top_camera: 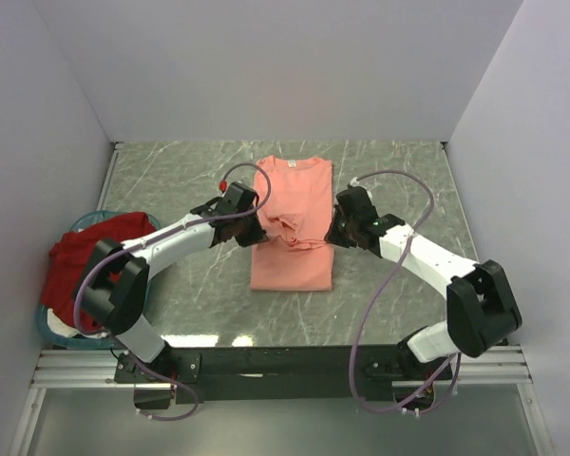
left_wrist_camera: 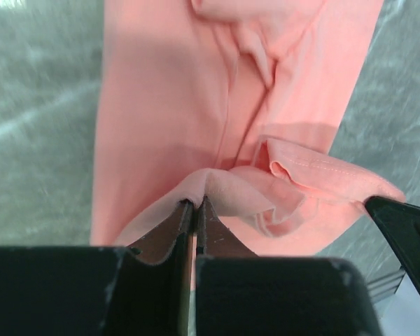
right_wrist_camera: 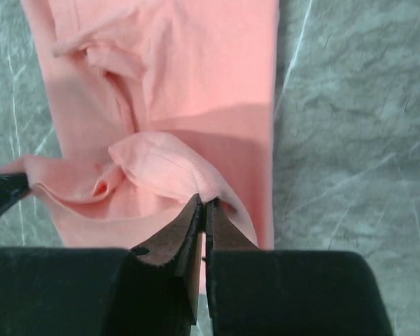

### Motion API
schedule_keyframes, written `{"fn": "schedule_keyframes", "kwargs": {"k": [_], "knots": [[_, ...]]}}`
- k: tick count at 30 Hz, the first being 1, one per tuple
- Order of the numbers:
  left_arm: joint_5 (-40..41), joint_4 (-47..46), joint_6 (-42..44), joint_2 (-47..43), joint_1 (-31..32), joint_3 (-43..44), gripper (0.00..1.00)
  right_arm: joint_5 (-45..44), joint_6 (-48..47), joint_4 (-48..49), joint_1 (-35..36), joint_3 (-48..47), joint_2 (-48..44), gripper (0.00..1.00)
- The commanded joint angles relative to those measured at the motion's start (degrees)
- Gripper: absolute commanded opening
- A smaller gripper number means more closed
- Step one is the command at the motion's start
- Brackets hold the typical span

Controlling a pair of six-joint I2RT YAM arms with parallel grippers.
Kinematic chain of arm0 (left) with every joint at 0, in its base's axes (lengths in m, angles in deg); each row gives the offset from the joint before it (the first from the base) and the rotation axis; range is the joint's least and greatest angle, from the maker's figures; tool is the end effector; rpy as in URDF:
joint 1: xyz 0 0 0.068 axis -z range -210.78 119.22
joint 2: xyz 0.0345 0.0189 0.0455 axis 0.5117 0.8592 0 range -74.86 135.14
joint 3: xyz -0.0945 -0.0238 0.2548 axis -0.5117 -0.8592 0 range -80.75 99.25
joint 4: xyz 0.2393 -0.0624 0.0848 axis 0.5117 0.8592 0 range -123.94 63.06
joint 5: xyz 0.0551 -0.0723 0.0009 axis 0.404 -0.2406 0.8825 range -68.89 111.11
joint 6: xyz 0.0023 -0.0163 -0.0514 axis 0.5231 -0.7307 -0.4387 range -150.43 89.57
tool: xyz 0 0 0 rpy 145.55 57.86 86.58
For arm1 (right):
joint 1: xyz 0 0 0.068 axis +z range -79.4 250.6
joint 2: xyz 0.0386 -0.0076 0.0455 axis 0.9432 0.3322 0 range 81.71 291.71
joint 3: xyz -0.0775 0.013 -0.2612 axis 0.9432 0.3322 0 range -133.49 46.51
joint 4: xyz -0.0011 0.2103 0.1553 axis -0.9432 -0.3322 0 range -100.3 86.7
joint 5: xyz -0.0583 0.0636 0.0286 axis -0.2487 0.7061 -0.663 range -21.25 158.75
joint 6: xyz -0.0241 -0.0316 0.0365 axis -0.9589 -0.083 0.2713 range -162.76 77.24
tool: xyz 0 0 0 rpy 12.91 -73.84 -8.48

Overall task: Fold and stack the t-shirts
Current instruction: Fold the tshirt

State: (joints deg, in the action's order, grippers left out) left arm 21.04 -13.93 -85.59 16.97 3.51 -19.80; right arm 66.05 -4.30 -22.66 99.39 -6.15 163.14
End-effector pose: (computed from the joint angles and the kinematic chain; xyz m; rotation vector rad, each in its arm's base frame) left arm 0.2797 -0.1907 0.2180 -0.4673 2.5398 -0.6466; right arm 0.2614 0.1418 0.2276 0.2299 2.4559 0.4743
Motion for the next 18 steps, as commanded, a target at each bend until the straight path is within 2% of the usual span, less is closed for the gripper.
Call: {"fn": "schedule_keyframes", "kwargs": {"k": [1,18], "knots": [[0.6,-0.76,2.94,2.2,-1.59,4.52,0.01,2.52,-2.24,3.09,-2.07,-4.11,2.24,0.0],[-0.89,0.29,5.58,11.0,-5.37,10.59,0.01,7.36,-3.83,4.32,-7.0,-9.56,12.96,0.0]]}}
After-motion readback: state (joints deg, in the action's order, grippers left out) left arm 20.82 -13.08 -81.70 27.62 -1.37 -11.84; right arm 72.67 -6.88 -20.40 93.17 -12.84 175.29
